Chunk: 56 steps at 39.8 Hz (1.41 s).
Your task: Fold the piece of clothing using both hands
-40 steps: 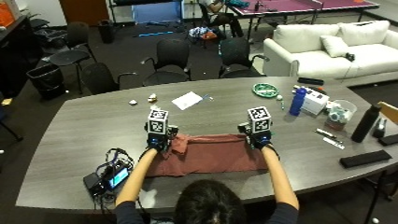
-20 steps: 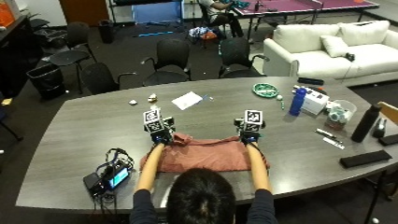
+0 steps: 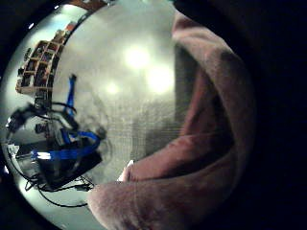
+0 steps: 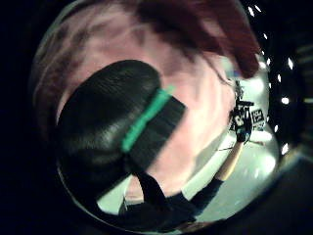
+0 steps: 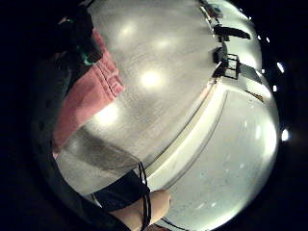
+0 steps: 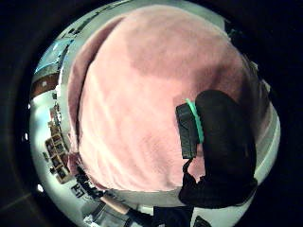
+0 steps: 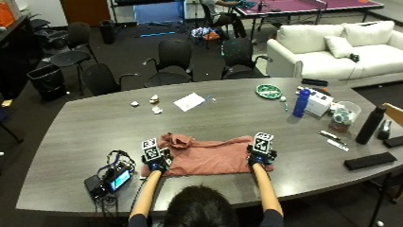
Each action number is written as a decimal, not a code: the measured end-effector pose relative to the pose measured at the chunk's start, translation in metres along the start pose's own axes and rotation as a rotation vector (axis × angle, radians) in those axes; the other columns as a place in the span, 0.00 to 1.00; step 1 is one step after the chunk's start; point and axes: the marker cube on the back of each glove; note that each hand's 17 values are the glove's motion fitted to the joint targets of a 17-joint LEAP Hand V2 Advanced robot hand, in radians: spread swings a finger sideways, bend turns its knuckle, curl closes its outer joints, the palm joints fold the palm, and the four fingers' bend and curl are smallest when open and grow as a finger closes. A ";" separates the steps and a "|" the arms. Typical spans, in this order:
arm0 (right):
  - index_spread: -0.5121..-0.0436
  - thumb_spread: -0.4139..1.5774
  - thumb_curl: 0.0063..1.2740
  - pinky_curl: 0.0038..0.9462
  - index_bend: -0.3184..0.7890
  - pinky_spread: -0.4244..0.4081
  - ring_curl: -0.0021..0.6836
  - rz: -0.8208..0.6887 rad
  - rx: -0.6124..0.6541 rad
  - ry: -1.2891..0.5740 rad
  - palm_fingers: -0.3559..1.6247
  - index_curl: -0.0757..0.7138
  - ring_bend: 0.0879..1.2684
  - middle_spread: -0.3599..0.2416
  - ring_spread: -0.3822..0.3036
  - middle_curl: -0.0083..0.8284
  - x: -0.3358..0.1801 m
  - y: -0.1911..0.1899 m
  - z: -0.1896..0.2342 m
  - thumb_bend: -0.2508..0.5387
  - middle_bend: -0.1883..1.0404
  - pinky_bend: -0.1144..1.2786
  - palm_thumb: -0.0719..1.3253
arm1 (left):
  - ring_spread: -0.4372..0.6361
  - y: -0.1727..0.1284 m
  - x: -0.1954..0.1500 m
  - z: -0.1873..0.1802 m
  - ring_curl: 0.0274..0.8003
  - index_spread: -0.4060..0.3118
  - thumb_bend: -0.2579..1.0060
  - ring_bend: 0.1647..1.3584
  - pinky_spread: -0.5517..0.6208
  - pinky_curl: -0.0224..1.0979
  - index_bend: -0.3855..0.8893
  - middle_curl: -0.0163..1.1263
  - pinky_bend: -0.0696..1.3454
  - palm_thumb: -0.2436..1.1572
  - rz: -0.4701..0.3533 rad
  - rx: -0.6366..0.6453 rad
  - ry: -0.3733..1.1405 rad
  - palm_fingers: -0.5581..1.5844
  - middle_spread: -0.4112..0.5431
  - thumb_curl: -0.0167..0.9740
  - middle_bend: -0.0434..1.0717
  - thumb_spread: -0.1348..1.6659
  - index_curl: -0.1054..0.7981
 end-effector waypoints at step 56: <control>0.58 0.62 0.41 0.42 0.43 0.12 0.69 0.055 0.244 -0.310 0.82 0.55 0.47 0.24 0.22 0.60 0.068 -0.022 -0.087 0.28 0.40 0.54 0.78 | 0.83 0.032 -0.013 -0.058 0.38 0.59 0.19 0.39 0.83 0.34 0.40 0.27 0.38 0.24 0.017 -0.239 0.078 0.26 0.73 0.27 0.21 0.72 0.35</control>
